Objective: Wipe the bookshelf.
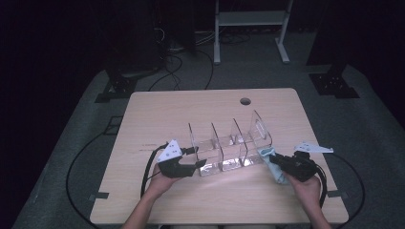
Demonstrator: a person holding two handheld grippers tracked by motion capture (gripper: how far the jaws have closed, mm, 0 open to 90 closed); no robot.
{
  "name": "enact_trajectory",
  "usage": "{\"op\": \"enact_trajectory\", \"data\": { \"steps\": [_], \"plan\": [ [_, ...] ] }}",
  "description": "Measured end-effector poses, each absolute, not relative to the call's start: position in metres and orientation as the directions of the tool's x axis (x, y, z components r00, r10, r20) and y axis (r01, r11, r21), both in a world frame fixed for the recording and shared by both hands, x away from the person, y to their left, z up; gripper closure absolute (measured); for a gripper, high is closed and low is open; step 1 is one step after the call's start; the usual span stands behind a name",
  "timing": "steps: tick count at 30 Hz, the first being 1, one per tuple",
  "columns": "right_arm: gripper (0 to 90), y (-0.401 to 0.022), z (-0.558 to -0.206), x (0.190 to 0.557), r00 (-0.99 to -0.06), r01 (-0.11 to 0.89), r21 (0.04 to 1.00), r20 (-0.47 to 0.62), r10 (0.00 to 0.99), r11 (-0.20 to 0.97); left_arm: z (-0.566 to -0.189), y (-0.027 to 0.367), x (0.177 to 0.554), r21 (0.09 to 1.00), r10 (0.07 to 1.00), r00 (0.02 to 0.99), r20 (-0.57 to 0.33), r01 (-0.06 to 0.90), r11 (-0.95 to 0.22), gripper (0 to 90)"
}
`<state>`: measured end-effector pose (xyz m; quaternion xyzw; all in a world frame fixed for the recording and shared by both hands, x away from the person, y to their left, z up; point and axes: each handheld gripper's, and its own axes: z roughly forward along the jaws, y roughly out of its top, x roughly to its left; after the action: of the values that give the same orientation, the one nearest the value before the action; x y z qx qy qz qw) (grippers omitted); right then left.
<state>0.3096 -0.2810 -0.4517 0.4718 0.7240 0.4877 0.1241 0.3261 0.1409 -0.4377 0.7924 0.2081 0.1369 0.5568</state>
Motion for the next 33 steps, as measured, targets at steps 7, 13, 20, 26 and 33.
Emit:
{"op": "enact_trajectory", "data": {
  "steps": [7, 13, 20, 26, 33],
  "plan": [
    [79.6, -0.278, -0.439, 0.311, -0.535, 0.525, 0.849, 0.271, 0.800, 0.063, -0.439, 0.144, 0.309, 0.941, 0.456, 0.890, 0.009, 0.147, -0.305, 45.0],
    [79.5, -0.270, -0.443, 0.318, -0.532, 0.520, 0.851, 0.257, 0.807, 0.072, -0.440, 0.141, 0.305, 0.936, 0.494, 0.870, 0.014, 0.162, -0.312, 39.7],
    [79.5, -0.271, -0.448, 0.320, -0.523, 0.537, 0.840, 0.258, 0.813, 0.079, -0.441, 0.136, 0.303, 0.937, 0.496, 0.867, 0.039, 0.141, -0.319, 43.9],
    [79.5, -0.268, -0.455, 0.327, -0.511, 0.553, 0.828, 0.246, 0.823, 0.096, -0.442, 0.135, 0.300, 0.938, 0.487, 0.872, 0.039, 0.135, -0.318, 45.3],
    [79.4, -0.260, -0.480, 0.339, -0.499, 0.624, 0.768, 0.247, 0.830, 0.146, -0.442, 0.135, 0.297, 0.940, 0.476, 0.878, 0.038, 0.131, -0.316, 46.5]
  ]
}}
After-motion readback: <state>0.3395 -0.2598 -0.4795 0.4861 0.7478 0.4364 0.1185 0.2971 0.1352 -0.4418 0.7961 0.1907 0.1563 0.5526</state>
